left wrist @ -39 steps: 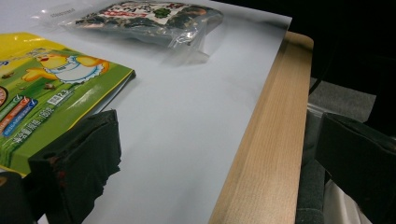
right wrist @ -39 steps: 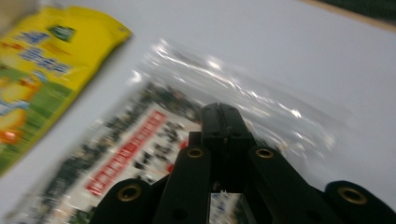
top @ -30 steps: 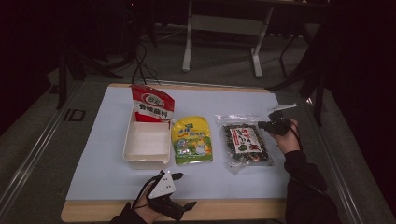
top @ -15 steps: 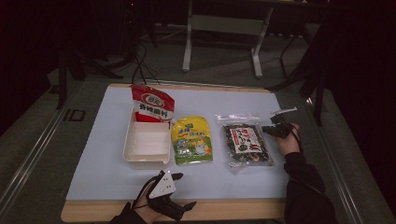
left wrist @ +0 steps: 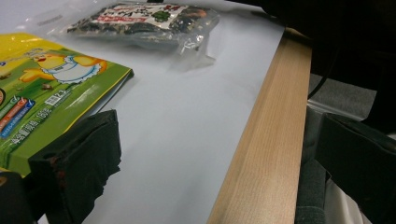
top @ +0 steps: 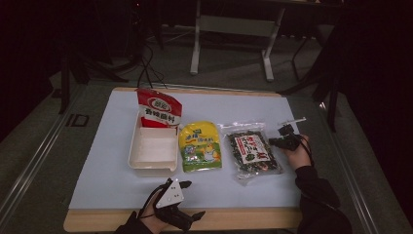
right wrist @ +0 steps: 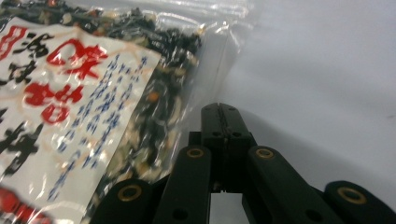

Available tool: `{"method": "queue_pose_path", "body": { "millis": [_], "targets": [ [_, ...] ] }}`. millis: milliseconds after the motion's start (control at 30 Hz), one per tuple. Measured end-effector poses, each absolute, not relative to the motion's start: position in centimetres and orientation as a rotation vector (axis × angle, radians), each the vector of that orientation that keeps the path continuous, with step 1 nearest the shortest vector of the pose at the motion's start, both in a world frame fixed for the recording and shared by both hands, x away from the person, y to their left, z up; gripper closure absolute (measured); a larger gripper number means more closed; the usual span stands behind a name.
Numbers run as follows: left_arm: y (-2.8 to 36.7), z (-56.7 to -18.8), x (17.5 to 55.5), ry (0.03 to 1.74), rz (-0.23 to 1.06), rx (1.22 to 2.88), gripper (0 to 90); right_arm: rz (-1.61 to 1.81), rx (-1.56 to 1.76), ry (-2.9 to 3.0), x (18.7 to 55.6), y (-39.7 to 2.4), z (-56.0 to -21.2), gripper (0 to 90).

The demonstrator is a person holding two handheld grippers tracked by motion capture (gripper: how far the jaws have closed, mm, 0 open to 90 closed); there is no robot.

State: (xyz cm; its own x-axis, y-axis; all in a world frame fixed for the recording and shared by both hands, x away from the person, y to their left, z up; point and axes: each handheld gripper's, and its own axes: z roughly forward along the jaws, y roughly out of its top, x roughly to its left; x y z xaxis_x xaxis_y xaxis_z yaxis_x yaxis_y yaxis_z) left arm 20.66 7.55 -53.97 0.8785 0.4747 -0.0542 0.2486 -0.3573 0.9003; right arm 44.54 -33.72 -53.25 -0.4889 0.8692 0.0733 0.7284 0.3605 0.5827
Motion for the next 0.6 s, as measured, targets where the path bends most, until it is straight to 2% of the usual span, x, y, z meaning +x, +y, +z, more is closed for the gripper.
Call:
{"method": "queue_pose_path", "body": {
  "millis": [600],
  "targets": [
    [7.3, -54.0, 20.6, 0.519, 0.252, 1.961, 2.2, 0.807, 1.387, 2.431, 40.6, -32.0, -52.9, 90.0]
  ]
}}
